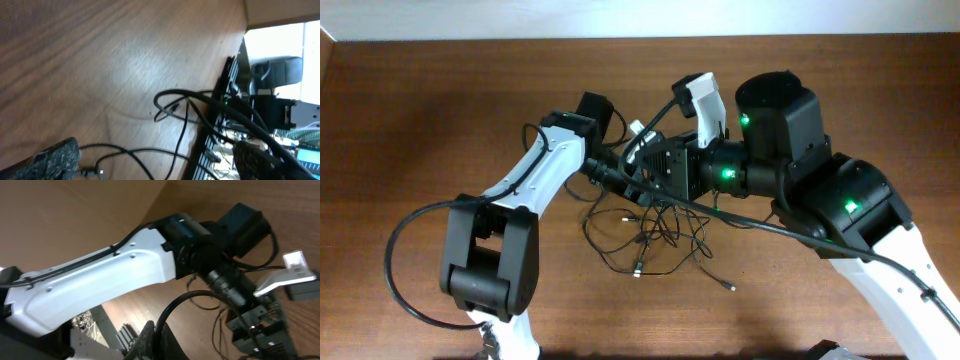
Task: Untangle cables
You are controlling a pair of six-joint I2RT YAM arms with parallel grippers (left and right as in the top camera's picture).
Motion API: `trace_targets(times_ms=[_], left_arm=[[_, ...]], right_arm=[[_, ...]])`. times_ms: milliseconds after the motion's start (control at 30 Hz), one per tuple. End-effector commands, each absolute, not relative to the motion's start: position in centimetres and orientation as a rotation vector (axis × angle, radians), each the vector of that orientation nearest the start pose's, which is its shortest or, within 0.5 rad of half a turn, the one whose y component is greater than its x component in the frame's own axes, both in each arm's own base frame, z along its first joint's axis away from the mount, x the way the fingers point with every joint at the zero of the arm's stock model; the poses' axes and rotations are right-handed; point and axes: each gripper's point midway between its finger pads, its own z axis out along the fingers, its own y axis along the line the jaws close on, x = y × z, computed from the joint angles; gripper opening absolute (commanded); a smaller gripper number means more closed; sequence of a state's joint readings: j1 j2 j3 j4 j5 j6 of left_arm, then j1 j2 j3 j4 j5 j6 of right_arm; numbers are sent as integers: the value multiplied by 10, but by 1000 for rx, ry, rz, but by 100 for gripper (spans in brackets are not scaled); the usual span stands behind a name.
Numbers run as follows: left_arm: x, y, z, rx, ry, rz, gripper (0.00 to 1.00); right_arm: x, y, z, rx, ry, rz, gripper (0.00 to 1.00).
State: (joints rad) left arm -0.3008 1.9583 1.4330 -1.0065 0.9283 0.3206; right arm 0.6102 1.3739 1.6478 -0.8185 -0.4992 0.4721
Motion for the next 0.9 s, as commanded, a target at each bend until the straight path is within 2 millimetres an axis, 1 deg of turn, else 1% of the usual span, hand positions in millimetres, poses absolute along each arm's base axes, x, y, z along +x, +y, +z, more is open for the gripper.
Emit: trace_targets(times_ms=[0, 133, 267, 367, 433, 500, 533, 567, 600, 667, 700, 767, 800, 833, 867], left_arm=[[308, -229, 95, 918, 2710, -1268, 99], [304, -226, 93, 893, 2753, -1261, 99], [313, -226, 93, 731, 2814, -1265, 99], [336, -230, 94, 507, 2834, -1253, 99], [353, -233, 96, 282, 2852, -1270, 99], [361, -235, 99, 48, 2891, -1299, 99], [361, -237, 101, -40, 2909, -1335, 99], [357, -242, 107, -77, 2910, -1407, 99], [354, -248, 114, -65, 2893, -1490, 99], [351, -253, 122, -57, 2871, -1576, 99], [353, -254, 124, -141, 2883, -1598, 99], [365, -257, 128, -157, 2832, -1609, 99], [369, -258, 130, -209, 2825, -1621, 99], [370, -259, 130, -308, 2846, -1638, 98], [369, -259, 131, -357, 2859, -1647, 96]], right_arm=[[272, 285, 383, -454, 2206, 1123, 4], [275, 283, 382, -438, 2212, 1106, 4], [271, 282, 378, -440, 2235, 1108, 4], [271, 282, 377, -440, 2237, 1107, 4], [271, 282, 377, -440, 2237, 1107, 4], [271, 282, 377, -440, 2237, 1107, 4], [271, 282, 377, -440, 2237, 1107, 4], [271, 282, 377, -440, 2237, 1107, 4], [271, 282, 377, -440, 2237, 1107, 4], [271, 282, 377, -440, 2237, 1107, 4], [271, 282, 377, -440, 2237, 1107, 4], [271, 282, 377, -440, 2237, 1107, 4], [271, 282, 377, -440, 2237, 1107, 4], [271, 282, 377, -440, 2238, 1107, 4], [271, 282, 377, -440, 2238, 1107, 4]])
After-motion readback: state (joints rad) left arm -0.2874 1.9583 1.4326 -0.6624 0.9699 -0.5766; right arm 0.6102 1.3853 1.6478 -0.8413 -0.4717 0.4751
